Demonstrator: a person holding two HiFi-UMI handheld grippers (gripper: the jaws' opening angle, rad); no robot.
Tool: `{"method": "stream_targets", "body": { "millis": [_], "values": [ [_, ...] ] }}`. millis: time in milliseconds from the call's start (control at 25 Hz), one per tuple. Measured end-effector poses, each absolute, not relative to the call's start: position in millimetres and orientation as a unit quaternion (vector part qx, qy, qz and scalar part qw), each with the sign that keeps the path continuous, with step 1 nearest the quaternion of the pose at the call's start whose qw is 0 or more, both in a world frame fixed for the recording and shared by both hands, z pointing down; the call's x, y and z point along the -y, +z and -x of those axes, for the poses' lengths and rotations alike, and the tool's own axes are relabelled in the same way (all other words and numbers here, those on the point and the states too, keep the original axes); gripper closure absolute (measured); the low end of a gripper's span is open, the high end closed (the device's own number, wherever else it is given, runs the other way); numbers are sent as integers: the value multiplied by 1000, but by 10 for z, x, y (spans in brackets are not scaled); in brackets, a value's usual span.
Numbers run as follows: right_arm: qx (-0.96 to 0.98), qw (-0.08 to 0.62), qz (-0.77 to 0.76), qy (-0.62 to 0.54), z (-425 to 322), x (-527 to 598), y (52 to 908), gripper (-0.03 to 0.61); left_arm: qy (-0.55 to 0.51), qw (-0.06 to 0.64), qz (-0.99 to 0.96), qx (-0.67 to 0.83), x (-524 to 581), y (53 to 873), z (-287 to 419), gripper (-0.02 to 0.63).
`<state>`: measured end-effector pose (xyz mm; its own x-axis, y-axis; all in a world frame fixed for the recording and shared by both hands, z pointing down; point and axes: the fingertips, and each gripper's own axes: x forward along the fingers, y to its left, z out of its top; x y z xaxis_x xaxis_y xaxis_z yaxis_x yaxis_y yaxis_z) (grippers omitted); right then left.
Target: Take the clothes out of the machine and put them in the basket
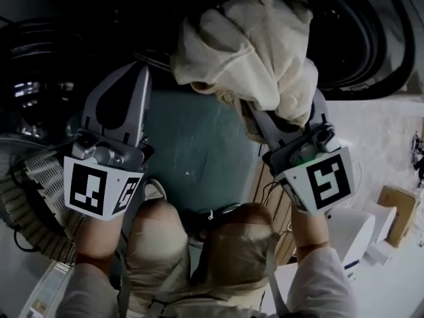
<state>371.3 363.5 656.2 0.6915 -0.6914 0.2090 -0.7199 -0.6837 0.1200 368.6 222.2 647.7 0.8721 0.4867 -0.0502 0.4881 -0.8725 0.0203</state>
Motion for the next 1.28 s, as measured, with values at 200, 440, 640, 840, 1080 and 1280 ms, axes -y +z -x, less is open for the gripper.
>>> {"method": "stream_targets", "body": {
  "millis": [200,440,640,840,1080,1280],
  "values": [
    [392,73,-907,134,-3336,-3408,6043,379,-3,30,-971,-238,-2092,5733,-3444,600],
    [401,51,-896,182,-3015,-3303,5379,379,28,46,-978,-201,-1858,5087,-3125,600],
    [411,49,-886,208,-2817,-3263,4816,380,54,48,-981,-178,-1715,4549,-2956,600],
    [441,47,-867,227,-2703,-3263,4190,380,59,45,-989,-130,-1672,3879,-2778,600],
    [533,53,-814,226,-2520,-2861,3374,380,43,43,-998,-23,-1282,2964,-2382,600],
    [604,63,-768,205,-2236,-2264,2650,379,39,33,-996,79,-728,2301,-1653,600]
  ]
}}
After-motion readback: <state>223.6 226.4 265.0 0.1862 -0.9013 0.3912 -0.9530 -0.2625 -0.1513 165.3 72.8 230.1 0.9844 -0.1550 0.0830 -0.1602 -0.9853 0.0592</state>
